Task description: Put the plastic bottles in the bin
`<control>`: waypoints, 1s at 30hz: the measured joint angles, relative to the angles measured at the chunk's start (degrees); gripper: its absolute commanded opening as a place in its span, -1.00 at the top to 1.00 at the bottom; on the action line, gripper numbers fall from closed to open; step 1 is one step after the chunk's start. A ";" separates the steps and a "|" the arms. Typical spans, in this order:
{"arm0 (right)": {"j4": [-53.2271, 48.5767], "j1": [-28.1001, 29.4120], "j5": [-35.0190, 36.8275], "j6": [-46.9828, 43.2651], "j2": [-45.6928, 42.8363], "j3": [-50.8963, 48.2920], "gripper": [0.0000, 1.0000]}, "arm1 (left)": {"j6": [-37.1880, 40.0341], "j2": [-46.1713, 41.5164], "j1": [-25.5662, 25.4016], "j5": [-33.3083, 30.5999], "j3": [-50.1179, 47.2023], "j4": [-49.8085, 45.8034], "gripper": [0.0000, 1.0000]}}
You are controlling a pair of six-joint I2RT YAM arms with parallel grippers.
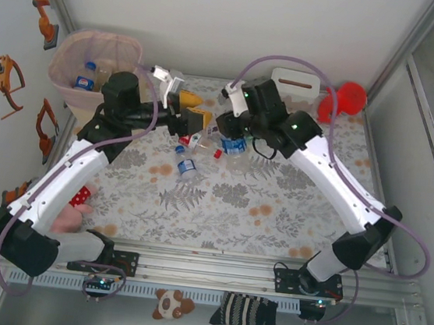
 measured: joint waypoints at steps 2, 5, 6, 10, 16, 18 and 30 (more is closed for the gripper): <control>2.60 0.00 -0.48 1.33 -2.19 -0.11 0.57 | 0.46 -0.33 -0.57 0.81 -0.94 1.73 -0.66; 6.56 0.00 -1.42 3.02 -5.42 -1.09 0.56 | 0.83 -0.52 -1.27 1.68 -2.21 3.85 -0.72; 7.58 0.00 -1.92 3.52 -6.27 -1.36 0.56 | 0.92 -0.52 -1.49 1.90 -2.43 4.28 -0.74; 11.93 0.00 -4.00 5.62 -9.09 -2.19 0.54 | 1.49 -0.50 -2.78 2.69 -2.89 5.44 -0.77; 15.93 0.00 -6.38 8.63 -10.69 -2.21 0.54 | 3.41 0.44 -4.74 3.93 -2.80 5.62 -0.78; 16.76 0.00 -6.71 9.51 -10.91 -2.25 0.54 | 4.13 1.33 -5.46 4.90 -2.60 5.44 -0.77; 18.43 0.00 -8.68 12.02 -11.78 -2.34 0.52 | 9.62 2.49 -7.58 7.37 -1.33 2.03 -0.50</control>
